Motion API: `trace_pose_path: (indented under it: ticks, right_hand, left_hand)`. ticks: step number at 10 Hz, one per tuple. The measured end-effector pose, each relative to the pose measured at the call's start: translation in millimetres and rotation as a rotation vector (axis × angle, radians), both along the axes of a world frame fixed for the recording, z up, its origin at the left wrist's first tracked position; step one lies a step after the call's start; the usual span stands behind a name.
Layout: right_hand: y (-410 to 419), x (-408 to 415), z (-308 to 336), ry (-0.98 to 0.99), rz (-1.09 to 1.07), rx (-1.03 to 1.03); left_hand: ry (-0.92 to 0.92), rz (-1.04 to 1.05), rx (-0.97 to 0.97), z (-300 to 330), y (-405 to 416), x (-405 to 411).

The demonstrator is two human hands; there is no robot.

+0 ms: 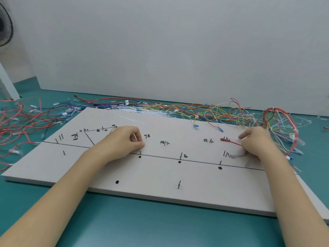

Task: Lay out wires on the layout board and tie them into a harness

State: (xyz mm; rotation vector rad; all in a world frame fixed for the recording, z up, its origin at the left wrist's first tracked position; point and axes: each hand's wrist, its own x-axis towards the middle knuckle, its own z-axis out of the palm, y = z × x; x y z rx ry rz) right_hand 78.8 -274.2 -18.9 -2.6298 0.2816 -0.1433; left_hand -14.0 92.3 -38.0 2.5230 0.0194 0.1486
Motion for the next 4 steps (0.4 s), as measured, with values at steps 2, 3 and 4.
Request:
trace_pose_path:
  ticks: [2,3,4]
  right_hand:
    - [-62,4,-9,-0.016,-0.397,-0.017]
    - [-72,4,-14,0.029,-0.499,-0.124]
    - [-46,1,0,-0.056,-0.373,-0.177]
  left_hand:
    - [0.024,-0.015,-0.029,0,5,2]
    - [0.062,-0.005,-0.03,4,10,3]
    - [0.132,-0.012,-0.037,4,9,0]
